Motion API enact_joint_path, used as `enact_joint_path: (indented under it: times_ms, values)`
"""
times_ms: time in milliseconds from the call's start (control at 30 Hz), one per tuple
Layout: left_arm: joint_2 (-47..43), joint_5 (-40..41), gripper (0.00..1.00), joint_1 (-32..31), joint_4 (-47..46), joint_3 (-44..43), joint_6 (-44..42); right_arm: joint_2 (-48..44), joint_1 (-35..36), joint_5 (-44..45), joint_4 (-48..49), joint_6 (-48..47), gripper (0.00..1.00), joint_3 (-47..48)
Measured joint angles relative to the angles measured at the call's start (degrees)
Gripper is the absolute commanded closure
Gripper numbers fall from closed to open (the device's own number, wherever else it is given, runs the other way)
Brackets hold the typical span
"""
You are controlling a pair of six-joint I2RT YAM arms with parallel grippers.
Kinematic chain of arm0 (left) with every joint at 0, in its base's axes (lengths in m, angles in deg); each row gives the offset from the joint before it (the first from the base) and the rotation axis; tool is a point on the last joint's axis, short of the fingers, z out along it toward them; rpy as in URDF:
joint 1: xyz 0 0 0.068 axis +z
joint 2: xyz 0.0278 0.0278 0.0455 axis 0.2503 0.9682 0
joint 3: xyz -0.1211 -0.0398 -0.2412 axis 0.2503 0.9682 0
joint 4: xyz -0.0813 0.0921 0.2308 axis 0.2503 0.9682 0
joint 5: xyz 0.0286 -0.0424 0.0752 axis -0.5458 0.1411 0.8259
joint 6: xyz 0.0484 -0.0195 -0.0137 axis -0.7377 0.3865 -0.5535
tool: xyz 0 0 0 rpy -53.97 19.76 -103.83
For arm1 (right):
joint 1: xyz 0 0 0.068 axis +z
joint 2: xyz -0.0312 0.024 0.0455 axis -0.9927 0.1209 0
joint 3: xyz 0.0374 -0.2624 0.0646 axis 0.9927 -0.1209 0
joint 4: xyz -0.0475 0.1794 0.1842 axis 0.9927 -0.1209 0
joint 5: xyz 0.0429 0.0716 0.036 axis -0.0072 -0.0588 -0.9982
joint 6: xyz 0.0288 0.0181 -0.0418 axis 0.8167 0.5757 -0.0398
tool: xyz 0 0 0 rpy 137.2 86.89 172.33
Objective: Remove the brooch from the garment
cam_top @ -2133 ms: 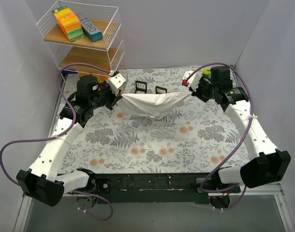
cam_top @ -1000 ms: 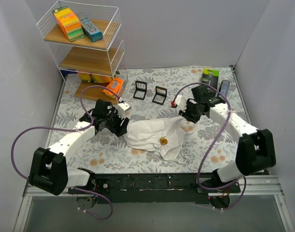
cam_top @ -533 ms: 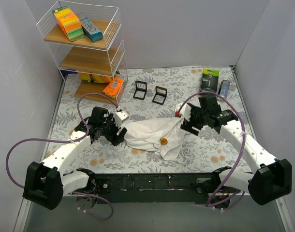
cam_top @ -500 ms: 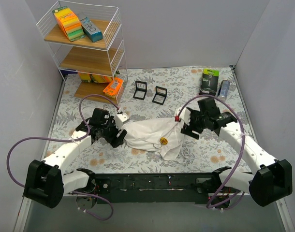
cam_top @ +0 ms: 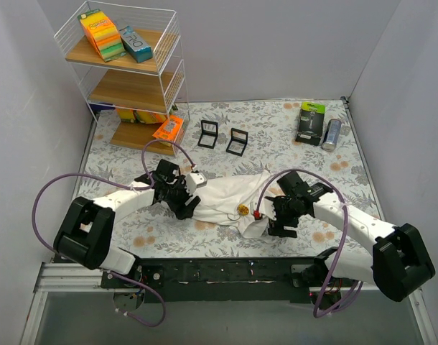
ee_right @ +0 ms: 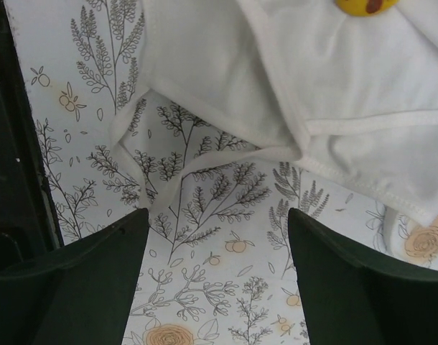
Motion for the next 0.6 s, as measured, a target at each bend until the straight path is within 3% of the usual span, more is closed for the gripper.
enact_joint_path:
  times_ms: [167,267,300,333,400,433,533,600]
  values:
    - [3.06,-0.02,0.52,-1.70,-5.11,-1.11,-0.20,0.74,2.49,0.17,1.77,-0.26,0.15,-3.39]
    - [3.63,-0.02,0.70,-2.36,-6.73,-1.09,-0.26,1.20,3.43,0.26,2.99,-0.68,0.16,-4.90]
    - [3.69,-0.04,0.80,-2.45,-7.04,-0.98,-0.33,1.31,3.63,0.17,3.28,-0.83,0.20,-5.07]
    - [3.69,-0.07,0.88,-2.49,-7.17,-0.90,-0.26,1.31,3.74,0.00,3.48,-0.87,0.36,-5.09]
    - [3.69,-0.26,1.00,-2.54,-7.26,-0.72,-0.22,1.44,4.02,-0.39,4.04,-1.01,0.58,-5.16]
    - [3.65,-0.37,1.00,-2.58,-7.13,-0.66,-0.37,1.62,4.11,-0.55,4.35,-0.81,0.75,-5.16]
    - [3.28,-0.33,1.00,-2.62,-5.79,-0.76,-1.14,2.01,4.37,-0.61,5.05,0.02,0.98,-4.81]
    - [3.08,0.22,1.00,-2.62,-1.79,-2.01,-2.45,2.67,4.13,0.00,4.28,0.57,0.99,-3.34]
